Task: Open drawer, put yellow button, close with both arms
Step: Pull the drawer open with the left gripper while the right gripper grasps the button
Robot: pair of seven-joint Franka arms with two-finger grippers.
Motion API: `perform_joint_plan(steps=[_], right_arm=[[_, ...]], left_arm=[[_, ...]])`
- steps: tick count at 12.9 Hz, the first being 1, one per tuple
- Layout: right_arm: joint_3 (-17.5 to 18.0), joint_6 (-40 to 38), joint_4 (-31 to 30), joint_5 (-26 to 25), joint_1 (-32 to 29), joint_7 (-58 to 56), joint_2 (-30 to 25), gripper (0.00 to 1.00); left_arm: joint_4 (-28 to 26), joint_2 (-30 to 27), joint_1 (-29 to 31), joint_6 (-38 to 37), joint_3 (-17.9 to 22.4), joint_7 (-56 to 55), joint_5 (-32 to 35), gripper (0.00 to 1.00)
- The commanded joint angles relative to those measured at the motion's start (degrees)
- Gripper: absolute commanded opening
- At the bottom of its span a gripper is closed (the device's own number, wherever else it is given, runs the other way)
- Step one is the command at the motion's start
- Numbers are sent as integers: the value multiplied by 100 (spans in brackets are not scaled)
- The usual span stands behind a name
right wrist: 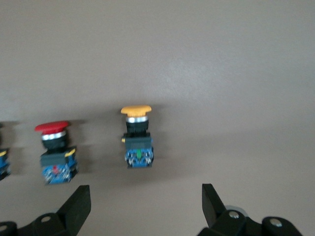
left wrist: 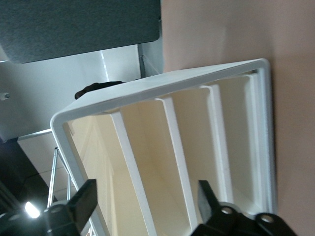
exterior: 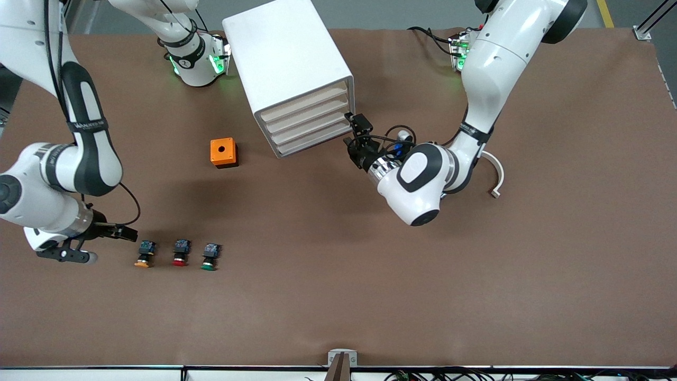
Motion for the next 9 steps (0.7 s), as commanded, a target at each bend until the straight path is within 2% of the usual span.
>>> perform_joint_plan(steps=[1,5,9], right_arm=[[19,584,71,50,54,52,509,100],[36,930,299,111,98,96,1020,100],[36,921,423,138,115,96,1206,100]], left_arm=[[156,162,-228,-105,13,-395,-340,73],[95,259,-632,-105,13,-563,-464,70],[95,312,-931,-105,13,-590,-473,57]])
